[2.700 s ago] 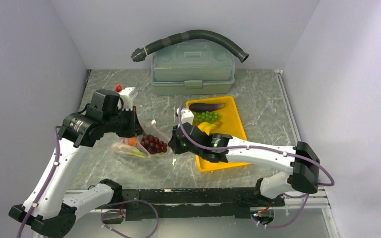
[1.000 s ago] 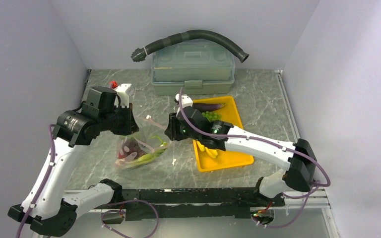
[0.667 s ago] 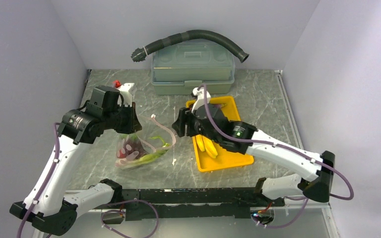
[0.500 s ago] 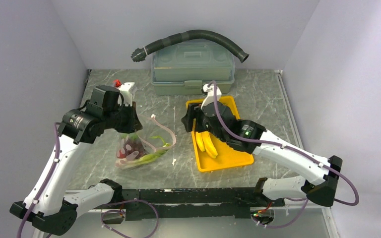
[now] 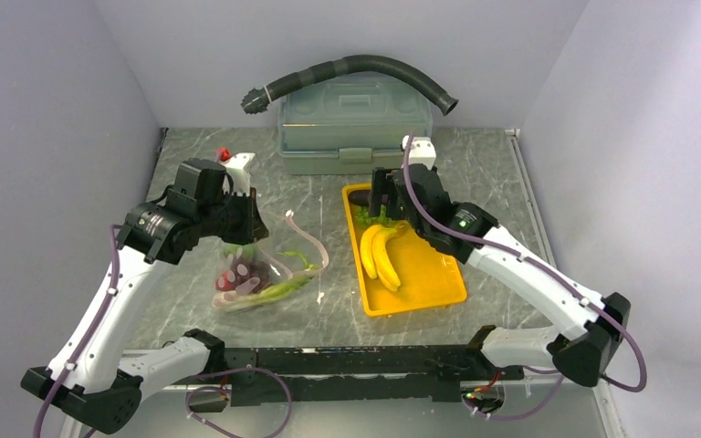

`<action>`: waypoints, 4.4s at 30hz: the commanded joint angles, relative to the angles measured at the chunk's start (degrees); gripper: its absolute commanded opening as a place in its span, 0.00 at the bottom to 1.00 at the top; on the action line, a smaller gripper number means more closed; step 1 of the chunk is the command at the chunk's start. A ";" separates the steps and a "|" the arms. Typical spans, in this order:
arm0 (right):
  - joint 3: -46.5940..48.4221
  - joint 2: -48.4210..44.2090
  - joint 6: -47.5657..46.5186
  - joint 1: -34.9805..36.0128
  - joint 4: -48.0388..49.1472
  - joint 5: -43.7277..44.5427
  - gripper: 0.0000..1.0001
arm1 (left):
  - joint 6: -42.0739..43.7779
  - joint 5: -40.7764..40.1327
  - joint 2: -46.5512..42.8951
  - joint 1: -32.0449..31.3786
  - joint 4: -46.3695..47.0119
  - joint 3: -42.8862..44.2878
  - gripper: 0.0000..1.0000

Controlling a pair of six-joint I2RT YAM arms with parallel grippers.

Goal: Place the food in the zip-top bag and seal the zipper
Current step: Pick up the fake fruit from the bin, then place the fake fruit in the zipper food storage bag.

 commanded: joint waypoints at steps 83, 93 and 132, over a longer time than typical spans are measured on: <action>0.73 23.75 3.70 -16.35 5.48 -6.05 0.00 | 1.77 1.26 -8.22 -0.11 3.97 -3.16 0.00; -1.94 12.40 2.78 -14.82 5.01 -6.48 0.00 | 0.95 0.45 -7.38 -0.12 4.40 -3.72 0.00; 9.23 -2.35 2.85 14.67 15.84 -24.84 0.00 | -0.42 0.41 -5.44 -0.10 2.50 -3.00 0.00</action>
